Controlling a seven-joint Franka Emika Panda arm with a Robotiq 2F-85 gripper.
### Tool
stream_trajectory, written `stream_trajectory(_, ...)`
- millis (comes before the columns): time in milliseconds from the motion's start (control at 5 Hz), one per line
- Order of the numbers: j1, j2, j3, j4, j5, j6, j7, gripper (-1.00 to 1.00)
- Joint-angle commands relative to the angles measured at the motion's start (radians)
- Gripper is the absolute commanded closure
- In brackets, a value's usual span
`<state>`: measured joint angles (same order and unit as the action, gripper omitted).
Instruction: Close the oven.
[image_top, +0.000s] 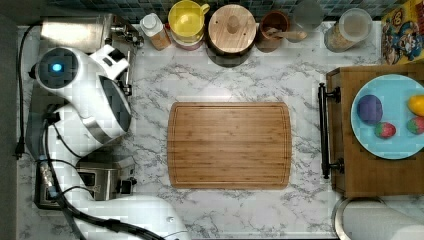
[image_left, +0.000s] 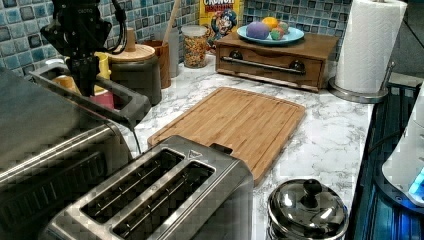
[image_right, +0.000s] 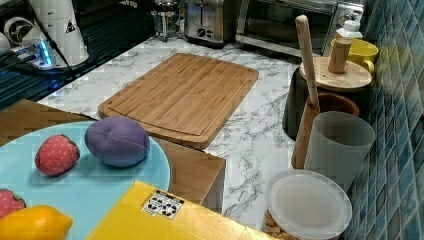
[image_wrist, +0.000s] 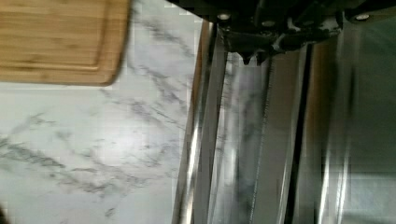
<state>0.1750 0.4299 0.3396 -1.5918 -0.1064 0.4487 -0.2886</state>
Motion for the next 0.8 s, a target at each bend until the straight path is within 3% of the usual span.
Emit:
stream_trajectory(200, 0.011, -0.223, -0.024, -0.067, -0.065, 0.098, 0.215, 1.0)
stream_trajectory(400, 0.011, -0.336, -0.027, -0.144, -0.08, 0.126, 0.251, 1.0)
stream_trajectory(600, 0.001, -0.464, -0.029, -0.242, 0.016, 0.194, 0.205, 1.0)
stream_trajectory(800, 0.011, -0.376, -0.042, -0.116, 0.136, 0.029, 0.089, 1.0)
